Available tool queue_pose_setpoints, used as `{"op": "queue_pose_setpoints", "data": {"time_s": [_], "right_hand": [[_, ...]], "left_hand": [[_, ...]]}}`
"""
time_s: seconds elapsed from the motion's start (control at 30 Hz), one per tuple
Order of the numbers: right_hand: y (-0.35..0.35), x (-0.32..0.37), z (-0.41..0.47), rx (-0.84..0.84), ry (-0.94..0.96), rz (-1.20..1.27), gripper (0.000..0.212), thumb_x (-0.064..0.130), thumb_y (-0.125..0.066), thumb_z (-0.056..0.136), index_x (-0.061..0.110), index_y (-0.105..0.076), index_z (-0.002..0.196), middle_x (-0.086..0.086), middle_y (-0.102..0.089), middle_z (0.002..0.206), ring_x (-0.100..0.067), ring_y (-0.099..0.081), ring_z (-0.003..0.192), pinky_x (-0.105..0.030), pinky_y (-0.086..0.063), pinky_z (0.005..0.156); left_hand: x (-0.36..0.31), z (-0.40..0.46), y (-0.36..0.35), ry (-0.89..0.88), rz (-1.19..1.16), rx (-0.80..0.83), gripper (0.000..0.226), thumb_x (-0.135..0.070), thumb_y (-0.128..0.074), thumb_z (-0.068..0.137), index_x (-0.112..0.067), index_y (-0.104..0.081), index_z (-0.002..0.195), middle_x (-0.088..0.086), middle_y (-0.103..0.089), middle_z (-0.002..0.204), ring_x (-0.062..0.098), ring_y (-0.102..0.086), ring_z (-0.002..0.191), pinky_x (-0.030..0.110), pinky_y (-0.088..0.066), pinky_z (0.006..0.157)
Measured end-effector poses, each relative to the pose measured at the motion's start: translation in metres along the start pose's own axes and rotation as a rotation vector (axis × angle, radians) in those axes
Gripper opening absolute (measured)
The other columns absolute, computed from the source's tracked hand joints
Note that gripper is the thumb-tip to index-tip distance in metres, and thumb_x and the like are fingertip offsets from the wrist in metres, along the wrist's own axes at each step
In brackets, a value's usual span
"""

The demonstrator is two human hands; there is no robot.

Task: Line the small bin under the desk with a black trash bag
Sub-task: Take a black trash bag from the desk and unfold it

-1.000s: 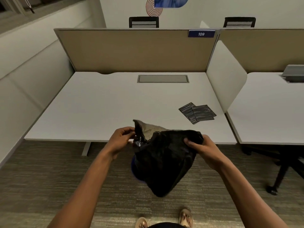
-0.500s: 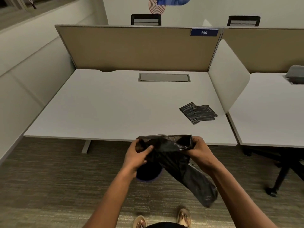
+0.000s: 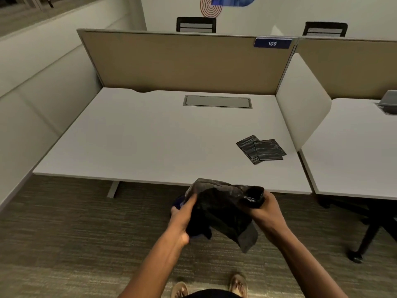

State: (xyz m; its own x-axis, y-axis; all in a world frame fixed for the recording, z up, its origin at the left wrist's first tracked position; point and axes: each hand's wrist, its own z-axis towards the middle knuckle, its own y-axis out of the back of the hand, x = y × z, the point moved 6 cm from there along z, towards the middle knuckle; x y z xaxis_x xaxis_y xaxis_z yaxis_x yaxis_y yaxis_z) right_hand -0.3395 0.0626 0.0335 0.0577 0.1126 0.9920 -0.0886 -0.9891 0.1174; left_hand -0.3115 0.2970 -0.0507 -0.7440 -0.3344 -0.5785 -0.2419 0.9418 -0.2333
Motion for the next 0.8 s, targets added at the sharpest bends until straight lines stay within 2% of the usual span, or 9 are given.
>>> {"op": "queue_pose_setpoints", "data": {"time_s": [0.07,0.17,0.23,0.3,0.43,0.5,0.6,0.73,0.8], "right_hand": [[-0.006,-0.006,-0.002,-0.02,-0.016,0.012,0.024,0.027,-0.089,0.075,0.022,-0.079,0.096,-0.008,-0.082,0.097,-0.024,-0.078,0.092,-0.032,-0.063,0.077],[-0.009,-0.012,-0.003,0.013,-0.047,-0.017,0.028,0.029,-0.092,0.073,0.024,-0.078,0.097,-0.005,-0.082,0.098,-0.021,-0.078,0.094,-0.032,-0.063,0.079],[-0.01,-0.012,-0.004,0.088,-0.067,-0.101,0.032,0.037,-0.092,0.072,0.03,-0.076,0.099,0.001,-0.081,0.101,-0.014,-0.077,0.096,-0.031,-0.062,0.081],[-0.01,-0.013,-0.006,0.159,-0.073,-0.235,0.029,0.036,-0.089,0.074,0.033,-0.075,0.099,0.006,-0.079,0.101,-0.009,-0.074,0.097,-0.034,-0.061,0.086],[-0.001,-0.021,-0.008,0.285,-0.157,-0.361,0.033,0.032,-0.09,0.073,0.025,-0.074,0.1,0.002,-0.077,0.1,-0.01,-0.071,0.096,-0.048,-0.058,0.094],[0.005,-0.021,-0.012,0.41,-0.223,-0.332,0.06,0.05,-0.093,0.064,0.032,-0.068,0.116,0.003,-0.074,0.112,-0.011,-0.07,0.102,-0.042,-0.059,0.095],[0.022,-0.01,0.001,0.3,-0.259,-0.181,0.091,0.064,-0.09,0.057,0.048,-0.052,0.137,-0.005,-0.068,0.124,-0.018,-0.072,0.107,-0.034,-0.061,0.089],[0.0,-0.003,0.025,0.318,-0.25,-0.408,0.104,0.081,-0.081,0.056,0.051,-0.037,0.146,0.007,-0.065,0.121,-0.012,-0.071,0.104,-0.028,-0.055,0.087],[-0.024,-0.016,0.03,0.303,-0.239,-0.496,0.091,0.063,-0.085,0.07,0.046,-0.038,0.146,0.004,-0.069,0.118,-0.009,-0.071,0.098,-0.025,-0.057,0.081]], "left_hand": [[0.014,0.0,-0.003,0.016,0.022,0.004,0.125,-0.047,-0.097,0.056,-0.013,-0.03,0.157,0.025,-0.057,0.139,0.045,-0.063,0.118,0.064,-0.055,0.095],[0.022,0.0,-0.013,0.154,-0.104,0.103,0.095,-0.025,-0.09,0.07,-0.008,-0.043,0.152,0.029,-0.058,0.14,0.048,-0.059,0.125,0.066,-0.045,0.106],[0.013,0.0,-0.014,0.161,-0.218,0.121,0.079,-0.009,-0.081,0.075,-0.01,-0.05,0.147,0.03,-0.063,0.133,0.05,-0.062,0.121,0.067,-0.049,0.101],[-0.002,0.009,-0.006,0.036,-0.251,0.024,0.087,0.006,-0.074,0.08,-0.024,-0.039,0.153,0.031,-0.061,0.134,0.049,-0.064,0.114,0.067,-0.054,0.089],[-0.028,0.01,0.006,-0.204,-0.019,-0.101,0.11,0.014,-0.068,0.083,-0.047,-0.016,0.158,0.018,-0.054,0.142,0.037,-0.063,0.116,0.061,-0.055,0.096],[-0.038,0.007,0.005,-0.299,0.138,-0.099,0.109,0.016,-0.066,0.084,-0.047,-0.017,0.158,0.013,-0.053,0.144,0.031,-0.063,0.115,0.057,-0.059,0.092],[-0.044,0.001,-0.003,-0.38,0.363,-0.052,0.108,0.017,-0.064,0.084,-0.047,-0.019,0.158,0.007,-0.054,0.14,0.021,-0.063,0.111,0.053,-0.062,0.087],[-0.038,-0.004,-0.019,-0.421,0.555,0.092,0.108,0.015,-0.065,0.083,-0.055,-0.023,0.154,-0.008,-0.051,0.132,0.008,-0.06,0.106,0.027,-0.063,0.068],[-0.037,-0.006,-0.025,-0.471,0.634,0.151,0.11,0.011,-0.071,0.082,-0.057,-0.022,0.154,-0.01,-0.051,0.135,0.006,-0.061,0.108,0.017,-0.059,0.066]]}}
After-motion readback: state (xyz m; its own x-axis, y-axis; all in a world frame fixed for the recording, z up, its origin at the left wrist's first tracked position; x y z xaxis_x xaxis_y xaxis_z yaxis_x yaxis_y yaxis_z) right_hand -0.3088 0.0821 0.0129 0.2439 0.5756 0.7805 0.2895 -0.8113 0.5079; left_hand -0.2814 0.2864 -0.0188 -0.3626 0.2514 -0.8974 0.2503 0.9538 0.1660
